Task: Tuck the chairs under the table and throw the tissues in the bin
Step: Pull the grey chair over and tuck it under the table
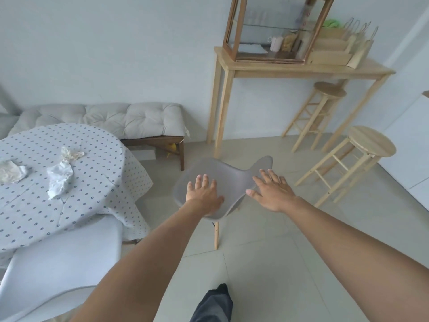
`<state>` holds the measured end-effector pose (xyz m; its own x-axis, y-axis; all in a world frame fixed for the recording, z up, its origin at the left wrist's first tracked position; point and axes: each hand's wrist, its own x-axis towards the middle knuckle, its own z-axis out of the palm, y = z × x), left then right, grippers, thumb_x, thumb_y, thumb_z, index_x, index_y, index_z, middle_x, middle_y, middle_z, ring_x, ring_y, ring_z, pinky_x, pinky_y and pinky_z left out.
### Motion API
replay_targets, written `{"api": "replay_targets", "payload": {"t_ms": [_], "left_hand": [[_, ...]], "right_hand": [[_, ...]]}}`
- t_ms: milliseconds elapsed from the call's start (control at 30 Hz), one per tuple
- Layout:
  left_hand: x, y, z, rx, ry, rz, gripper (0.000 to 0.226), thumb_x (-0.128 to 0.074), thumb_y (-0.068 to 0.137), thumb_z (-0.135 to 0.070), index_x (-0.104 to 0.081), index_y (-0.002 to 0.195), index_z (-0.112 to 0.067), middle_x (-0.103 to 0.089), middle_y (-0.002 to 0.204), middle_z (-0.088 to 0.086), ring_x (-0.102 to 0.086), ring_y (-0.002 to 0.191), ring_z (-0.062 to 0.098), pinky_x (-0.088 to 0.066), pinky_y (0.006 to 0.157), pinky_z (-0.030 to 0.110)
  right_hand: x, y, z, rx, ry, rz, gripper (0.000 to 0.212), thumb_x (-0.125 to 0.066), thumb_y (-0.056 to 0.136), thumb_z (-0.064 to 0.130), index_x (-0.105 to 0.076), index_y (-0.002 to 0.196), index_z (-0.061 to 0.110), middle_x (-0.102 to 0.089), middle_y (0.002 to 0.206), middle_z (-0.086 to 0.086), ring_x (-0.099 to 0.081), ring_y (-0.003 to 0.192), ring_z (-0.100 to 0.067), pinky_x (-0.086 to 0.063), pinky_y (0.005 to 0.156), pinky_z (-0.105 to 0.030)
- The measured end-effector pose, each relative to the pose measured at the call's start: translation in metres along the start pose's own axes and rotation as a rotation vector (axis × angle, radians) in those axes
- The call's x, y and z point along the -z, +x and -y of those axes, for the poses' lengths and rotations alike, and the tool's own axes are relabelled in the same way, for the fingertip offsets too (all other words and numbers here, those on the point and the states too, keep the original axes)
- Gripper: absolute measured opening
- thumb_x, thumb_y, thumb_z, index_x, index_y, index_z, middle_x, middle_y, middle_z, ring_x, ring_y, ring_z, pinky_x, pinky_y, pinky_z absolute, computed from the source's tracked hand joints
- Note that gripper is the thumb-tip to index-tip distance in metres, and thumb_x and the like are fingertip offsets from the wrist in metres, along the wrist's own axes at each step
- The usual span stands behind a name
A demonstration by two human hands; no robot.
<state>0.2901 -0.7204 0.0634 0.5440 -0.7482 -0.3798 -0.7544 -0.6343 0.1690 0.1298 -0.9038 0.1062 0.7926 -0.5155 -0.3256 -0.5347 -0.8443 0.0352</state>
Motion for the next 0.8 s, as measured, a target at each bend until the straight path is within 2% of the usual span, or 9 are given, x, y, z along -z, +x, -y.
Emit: {"api": "replay_targets", "payload": {"t_ms": [233,500,800], "left_hand": [[-0.001,0.09,-0.051,0.059,-0.023,0.057,0.076,-0.028,0.108,-0.057,0.0,0.166,-0.017,0.009,0.175,0.016,0.011,0.16,0.038,-0.002,0.128,0.061],[-0.002,0.152,-0.109,0.152,-0.062,0.091,0.076,-0.028,0.108,-0.057,0.0,0.166,-0.016,0.009,0.175,0.015,0.01,0.16,0.037,-0.001,0.128,0.061],[-0.042,0.193,-0.193,0.447,-0.148,0.137,0.078,-0.029,0.107,-0.06,0.0,0.166,-0.016,0.007,0.175,0.014,0.008,0.161,0.036,-0.004,0.128,0.061]], "right_hand": [[0.015,0.083,-0.073,0.089,-0.024,0.029,0.078,-0.021,0.101,0.071,-0.019,0.161,0.022,0.001,0.173,-0.008,0.007,0.157,-0.03,-0.006,0.124,-0.056],[0.01,0.161,-0.149,0.198,-0.03,0.094,0.076,-0.024,0.102,0.068,-0.02,0.161,0.022,-0.002,0.173,-0.008,0.004,0.157,-0.03,-0.007,0.124,-0.056],[-0.017,0.242,-0.211,0.581,-0.167,0.226,0.073,-0.026,0.104,0.063,-0.02,0.161,0.018,-0.003,0.172,-0.01,0.004,0.157,-0.031,-0.007,0.125,-0.055]]}}
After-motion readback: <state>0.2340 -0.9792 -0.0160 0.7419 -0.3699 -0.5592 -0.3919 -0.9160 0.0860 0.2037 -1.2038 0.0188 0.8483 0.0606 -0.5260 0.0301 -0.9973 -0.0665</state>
